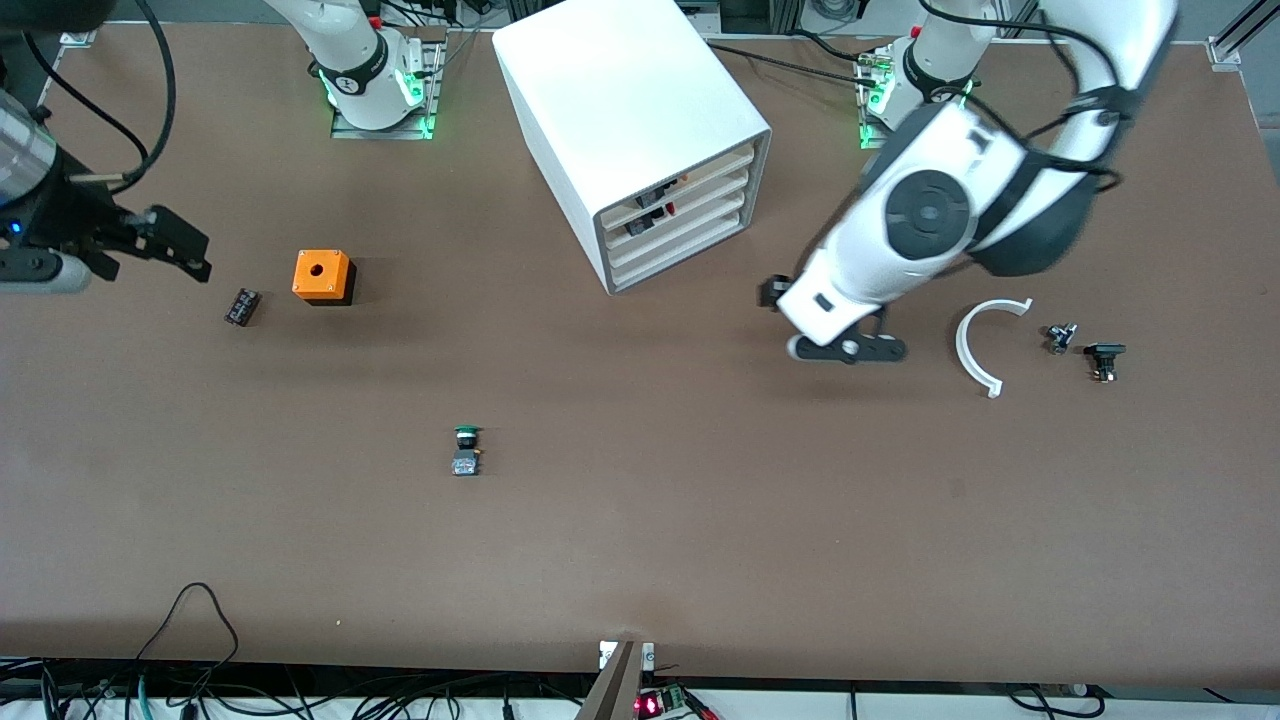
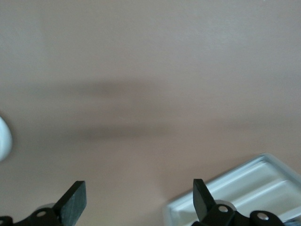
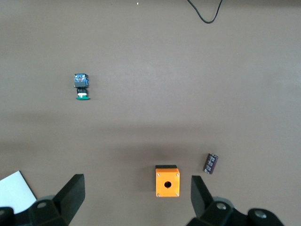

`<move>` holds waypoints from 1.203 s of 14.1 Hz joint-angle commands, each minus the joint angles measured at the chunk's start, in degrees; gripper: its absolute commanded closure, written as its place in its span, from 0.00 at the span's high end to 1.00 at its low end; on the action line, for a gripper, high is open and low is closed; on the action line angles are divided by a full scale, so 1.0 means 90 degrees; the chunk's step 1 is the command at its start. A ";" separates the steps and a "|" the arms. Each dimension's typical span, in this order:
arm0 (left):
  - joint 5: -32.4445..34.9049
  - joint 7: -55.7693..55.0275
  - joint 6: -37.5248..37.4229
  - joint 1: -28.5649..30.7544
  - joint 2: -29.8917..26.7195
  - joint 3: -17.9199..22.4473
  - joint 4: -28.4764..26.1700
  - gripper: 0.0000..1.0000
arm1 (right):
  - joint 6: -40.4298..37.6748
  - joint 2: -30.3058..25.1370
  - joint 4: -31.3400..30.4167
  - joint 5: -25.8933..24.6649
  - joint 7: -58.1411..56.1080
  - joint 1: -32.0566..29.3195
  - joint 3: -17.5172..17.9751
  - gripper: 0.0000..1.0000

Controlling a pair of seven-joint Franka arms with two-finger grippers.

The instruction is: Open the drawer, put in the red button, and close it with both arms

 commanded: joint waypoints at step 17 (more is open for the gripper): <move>-0.1050 0.3756 0.0097 -0.1926 -0.3051 0.4869 -0.1215 1.00 | -0.0008 0.0183 0.0335 -0.0015 -0.0127 0.0316 -0.0552 1.00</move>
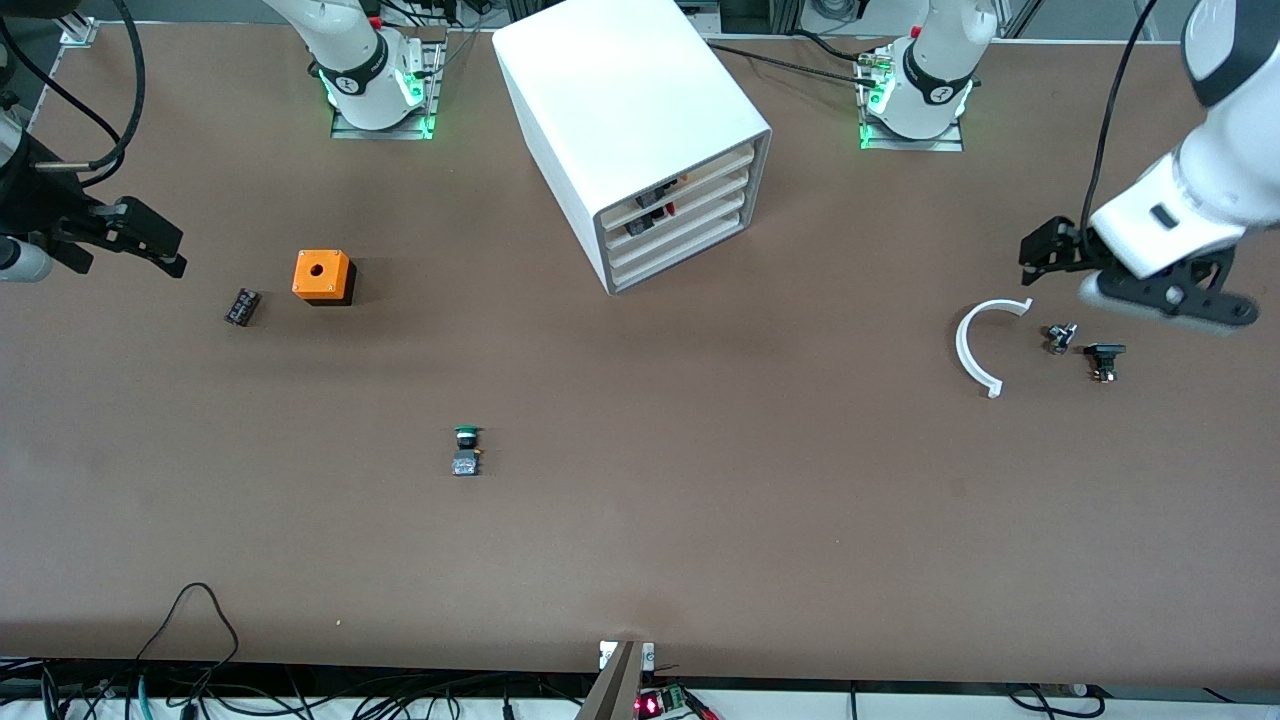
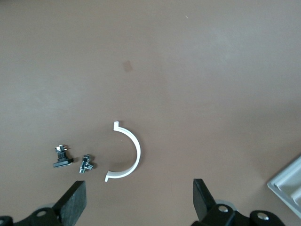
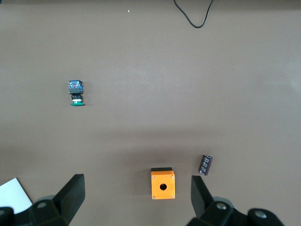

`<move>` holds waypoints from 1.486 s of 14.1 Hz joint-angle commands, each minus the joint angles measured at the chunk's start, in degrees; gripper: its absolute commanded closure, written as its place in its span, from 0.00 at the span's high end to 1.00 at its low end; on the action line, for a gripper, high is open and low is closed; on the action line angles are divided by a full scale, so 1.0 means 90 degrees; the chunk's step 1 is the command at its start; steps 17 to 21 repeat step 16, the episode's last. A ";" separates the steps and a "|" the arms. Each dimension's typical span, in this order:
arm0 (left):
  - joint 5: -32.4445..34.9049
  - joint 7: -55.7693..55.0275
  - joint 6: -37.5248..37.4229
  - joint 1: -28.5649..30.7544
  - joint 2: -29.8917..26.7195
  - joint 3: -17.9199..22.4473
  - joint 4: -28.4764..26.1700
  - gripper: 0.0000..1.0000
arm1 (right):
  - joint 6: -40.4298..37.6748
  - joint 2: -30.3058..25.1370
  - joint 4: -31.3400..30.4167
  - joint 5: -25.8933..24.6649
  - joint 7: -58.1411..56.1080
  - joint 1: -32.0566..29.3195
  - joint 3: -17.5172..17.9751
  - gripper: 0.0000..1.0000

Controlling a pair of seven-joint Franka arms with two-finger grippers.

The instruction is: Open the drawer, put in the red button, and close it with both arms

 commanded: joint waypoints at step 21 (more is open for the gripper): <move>-0.0011 -0.0167 -0.0280 -0.0282 -0.0158 0.0185 -0.0175 1.00 | -0.0076 0.0157 0.0209 -0.0024 -0.0167 0.0045 -0.0049 1.00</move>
